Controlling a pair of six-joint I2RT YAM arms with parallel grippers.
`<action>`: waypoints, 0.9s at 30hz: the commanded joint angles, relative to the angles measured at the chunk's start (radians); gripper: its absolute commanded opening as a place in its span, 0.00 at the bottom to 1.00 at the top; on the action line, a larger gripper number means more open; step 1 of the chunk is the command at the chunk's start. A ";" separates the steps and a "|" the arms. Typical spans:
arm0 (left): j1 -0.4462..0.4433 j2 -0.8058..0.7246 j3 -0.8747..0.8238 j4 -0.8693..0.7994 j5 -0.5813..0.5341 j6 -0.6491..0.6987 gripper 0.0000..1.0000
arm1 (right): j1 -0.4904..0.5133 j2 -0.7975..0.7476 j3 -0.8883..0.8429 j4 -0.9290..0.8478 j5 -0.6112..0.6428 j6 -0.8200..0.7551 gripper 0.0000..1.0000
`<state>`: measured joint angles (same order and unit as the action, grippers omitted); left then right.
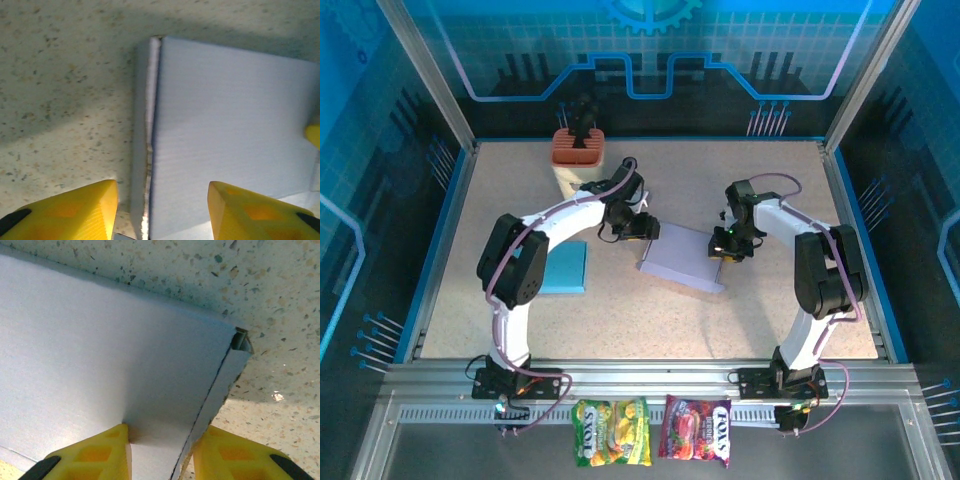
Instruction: Fold the paper box
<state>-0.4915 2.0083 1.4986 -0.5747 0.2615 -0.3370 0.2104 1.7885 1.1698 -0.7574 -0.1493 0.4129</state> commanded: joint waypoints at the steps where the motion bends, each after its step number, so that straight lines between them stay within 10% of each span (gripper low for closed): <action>1: 0.004 0.056 0.043 -0.026 0.025 0.026 0.51 | 0.012 0.031 0.007 0.003 0.011 -0.015 0.33; 27: -0.057 -0.024 -0.148 0.094 0.009 -0.068 0.25 | 0.063 0.009 -0.033 0.061 -0.128 0.043 0.24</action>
<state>-0.5137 2.0129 1.3964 -0.4767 0.2501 -0.3710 0.2306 1.7973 1.1702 -0.7303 -0.1951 0.4366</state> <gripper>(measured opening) 0.252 0.249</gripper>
